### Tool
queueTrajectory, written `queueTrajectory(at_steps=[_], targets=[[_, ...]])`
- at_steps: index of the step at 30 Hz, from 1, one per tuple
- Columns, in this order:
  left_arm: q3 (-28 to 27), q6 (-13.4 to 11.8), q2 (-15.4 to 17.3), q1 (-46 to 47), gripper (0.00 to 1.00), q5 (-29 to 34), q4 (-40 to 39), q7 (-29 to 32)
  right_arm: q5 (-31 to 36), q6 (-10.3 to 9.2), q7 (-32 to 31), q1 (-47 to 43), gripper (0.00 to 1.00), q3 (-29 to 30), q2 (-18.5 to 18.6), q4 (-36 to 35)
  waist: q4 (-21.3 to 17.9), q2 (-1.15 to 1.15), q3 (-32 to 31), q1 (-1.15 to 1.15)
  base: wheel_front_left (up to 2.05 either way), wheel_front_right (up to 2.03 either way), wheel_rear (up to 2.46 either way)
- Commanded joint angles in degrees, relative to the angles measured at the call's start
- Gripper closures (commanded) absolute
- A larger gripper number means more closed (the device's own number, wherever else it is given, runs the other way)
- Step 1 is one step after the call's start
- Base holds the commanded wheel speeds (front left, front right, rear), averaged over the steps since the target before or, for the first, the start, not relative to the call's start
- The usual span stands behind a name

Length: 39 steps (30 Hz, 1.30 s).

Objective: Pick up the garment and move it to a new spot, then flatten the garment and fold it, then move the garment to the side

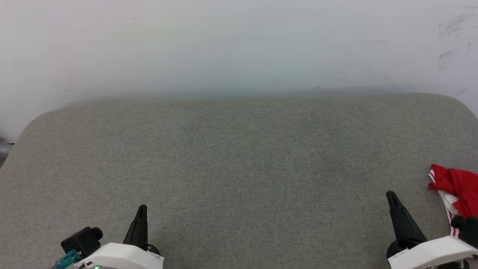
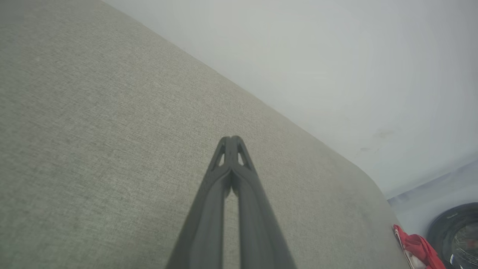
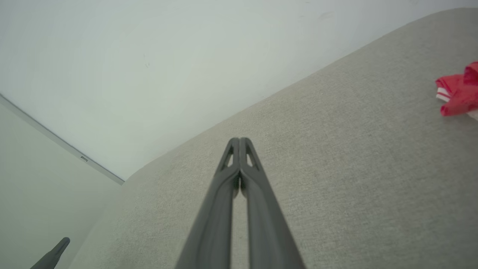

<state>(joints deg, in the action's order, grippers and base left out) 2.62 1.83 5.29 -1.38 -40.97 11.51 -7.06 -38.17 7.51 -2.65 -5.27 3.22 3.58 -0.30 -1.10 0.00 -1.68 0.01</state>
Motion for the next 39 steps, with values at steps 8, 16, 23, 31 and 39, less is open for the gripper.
queueTrajectory(at_steps=[8, 16, 23, 31, 39], targets=[[-1.56, 0.97, -0.19, 2.5, 1.0, -7.23, -0.21, 1.86, -8.11, -0.01, -0.23, 2.94, 1.0, 0.18, 0.58, 1.34, 0.1, 0.0, 0.16, 0.0, 0.0, 0.0, 0.0], [-2.58, 1.6, -0.49, 3.21, 1.0, -12.92, 0.12, 3.35, -14.26, -0.01, -0.5, 4.06, 1.0, 0.32, 0.64, 3.0, 0.19, 0.0, 0.32, 0.0, 0.0, 0.0, 0.0], [-3.38, 2.13, -0.75, 3.84, 1.0, -17.54, 0.39, 4.6, -19.28, -0.01, -0.71, 4.99, 1.0, 0.45, 0.66, 4.36, 0.27, 0.0, 0.45, -0.01, 0.0, 0.0, 0.0], [-4.18, 2.61, -0.97, 4.38, 1.0, -21.84, 0.68, 5.81, -23.9, -0.01, -0.93, 5.97, 1.0, 0.6, 0.66, 5.61, 0.35, 0.0, 0.59, -0.01, 0.0, 0.0, 0.0], [-4.95, 3.11, -1.2, 4.95, 1.0, -26.46, 0.97, 7.03, -28.86, -0.02, -1.26, 6.87, 1.0, 0.79, 0.64, 6.99, 0.44, 0.0, 0.74, -0.01, 0.0, 0.0, 0.0]])
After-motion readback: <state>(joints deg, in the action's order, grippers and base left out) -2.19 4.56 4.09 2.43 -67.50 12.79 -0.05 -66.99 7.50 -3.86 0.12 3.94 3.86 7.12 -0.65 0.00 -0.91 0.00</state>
